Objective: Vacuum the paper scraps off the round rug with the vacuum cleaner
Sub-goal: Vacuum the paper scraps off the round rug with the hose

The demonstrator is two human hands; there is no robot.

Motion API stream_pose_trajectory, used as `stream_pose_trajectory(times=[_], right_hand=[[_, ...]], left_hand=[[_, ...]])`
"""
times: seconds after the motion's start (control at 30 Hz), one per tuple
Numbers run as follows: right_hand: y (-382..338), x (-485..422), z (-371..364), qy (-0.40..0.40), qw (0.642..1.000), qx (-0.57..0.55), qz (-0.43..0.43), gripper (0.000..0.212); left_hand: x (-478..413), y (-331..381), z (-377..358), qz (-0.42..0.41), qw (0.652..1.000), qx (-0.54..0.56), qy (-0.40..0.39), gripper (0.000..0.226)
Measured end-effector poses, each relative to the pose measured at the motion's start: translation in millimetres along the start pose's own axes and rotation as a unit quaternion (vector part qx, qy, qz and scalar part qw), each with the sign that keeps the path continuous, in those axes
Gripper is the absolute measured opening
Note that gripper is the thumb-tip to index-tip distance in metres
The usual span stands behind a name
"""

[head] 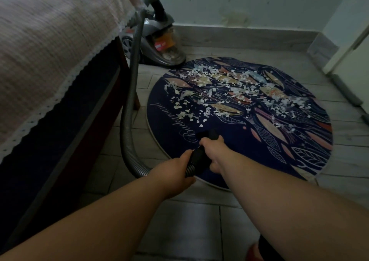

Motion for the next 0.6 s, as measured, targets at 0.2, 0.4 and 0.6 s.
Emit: stream_pose_trajectory(times=[0.2,0.4,0.6], right_hand=[[1,-3,-20,-0.024,1.000,0.019,0.002,0.088],[-12,-20,-4,0.007,1.000,0.013,0.010,0.090],[-22,-37,12,0.032,0.999,0.010,0.008,0.093]], left_hand=[[6,-16,0,0.015,1.000,0.017,-0.004,0.081],[-20,-8,1,0.001,0.998,0.054,-0.017,0.082],[-51,-4,-1,-0.008,0.998,0.057,-0.032,0.085]])
Point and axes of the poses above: each hand's wrist, its own x-axis away from the middle knuckle, its own z-axis out of the back of the hand, y = z × x, the point moved 6 cm from there along -x, towards the middle knuckle, and after that the axes turned 5 degrees about -y, right-handed, at the moved point
